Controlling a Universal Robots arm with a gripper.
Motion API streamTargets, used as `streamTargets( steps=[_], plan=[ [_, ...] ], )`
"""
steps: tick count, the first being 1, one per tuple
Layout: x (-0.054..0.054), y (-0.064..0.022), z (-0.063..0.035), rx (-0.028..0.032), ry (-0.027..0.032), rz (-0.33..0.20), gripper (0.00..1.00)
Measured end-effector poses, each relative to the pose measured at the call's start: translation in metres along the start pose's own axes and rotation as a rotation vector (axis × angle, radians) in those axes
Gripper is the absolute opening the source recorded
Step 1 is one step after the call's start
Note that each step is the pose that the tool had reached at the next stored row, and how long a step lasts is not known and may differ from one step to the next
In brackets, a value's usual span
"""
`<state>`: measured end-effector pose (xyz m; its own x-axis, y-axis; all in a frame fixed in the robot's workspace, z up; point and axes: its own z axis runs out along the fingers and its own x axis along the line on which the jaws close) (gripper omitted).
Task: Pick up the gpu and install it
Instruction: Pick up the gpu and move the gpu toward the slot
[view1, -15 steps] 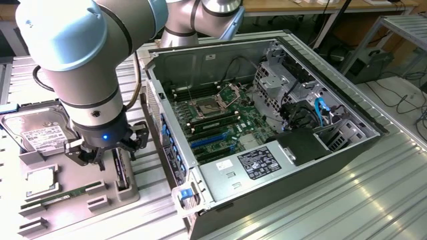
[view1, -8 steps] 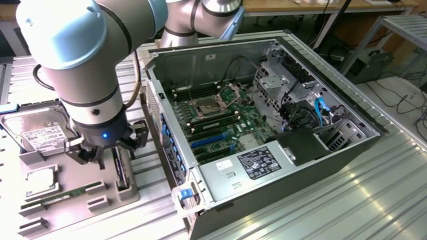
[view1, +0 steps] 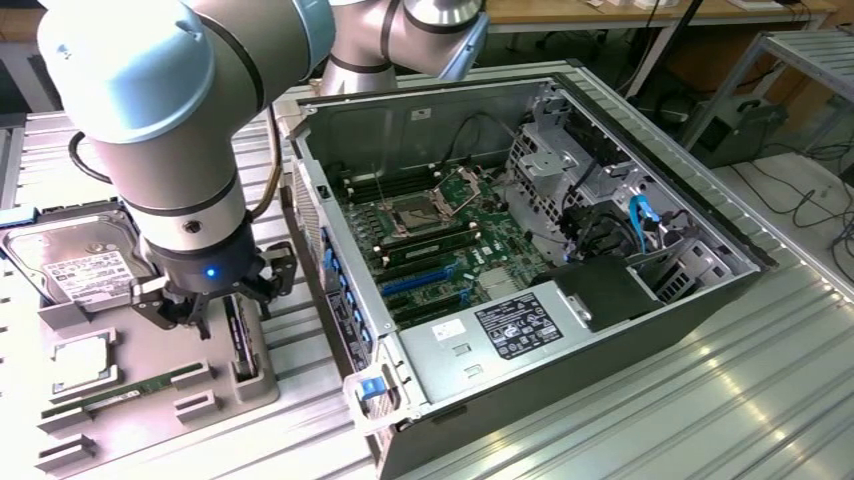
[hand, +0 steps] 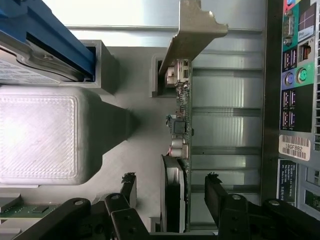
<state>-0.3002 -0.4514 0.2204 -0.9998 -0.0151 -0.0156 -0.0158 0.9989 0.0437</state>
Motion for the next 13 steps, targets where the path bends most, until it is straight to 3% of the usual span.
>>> streamTargets(
  steps=[3, 6, 13],
  plan=[
    [0.0, 0.0, 0.0, 0.0, 0.0, 0.0, 0.65],
    [0.0, 0.0, 0.0001, -0.0002, -0.0002, 0.0, 0.51],
    [0.0, -0.0011, 0.0003, -0.0001, -0.0002, 0.0, 0.51]
  ],
)
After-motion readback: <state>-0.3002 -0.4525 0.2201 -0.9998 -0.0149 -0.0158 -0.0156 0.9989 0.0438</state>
